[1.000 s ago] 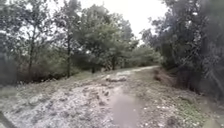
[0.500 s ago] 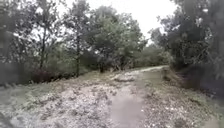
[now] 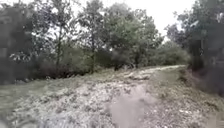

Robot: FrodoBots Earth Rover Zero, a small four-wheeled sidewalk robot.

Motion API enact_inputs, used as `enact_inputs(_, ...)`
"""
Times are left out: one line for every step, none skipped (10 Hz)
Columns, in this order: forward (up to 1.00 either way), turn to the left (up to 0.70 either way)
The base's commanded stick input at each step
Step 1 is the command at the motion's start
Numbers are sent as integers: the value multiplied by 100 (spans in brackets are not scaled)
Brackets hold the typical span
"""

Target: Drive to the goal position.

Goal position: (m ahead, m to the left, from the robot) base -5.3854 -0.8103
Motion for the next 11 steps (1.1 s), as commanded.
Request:
enact_inputs(0, 70)
enact_inputs(0, 70)
enact_inputs(0, 70)
enact_inputs(0, 70)
enact_inputs(0, 70)
enact_inputs(0, 70)
enact_inputs(0, 70)
enact_inputs(0, 70)
enact_inputs(0, 70)
enact_inputs(0, 70)
enact_inputs(0, 70)
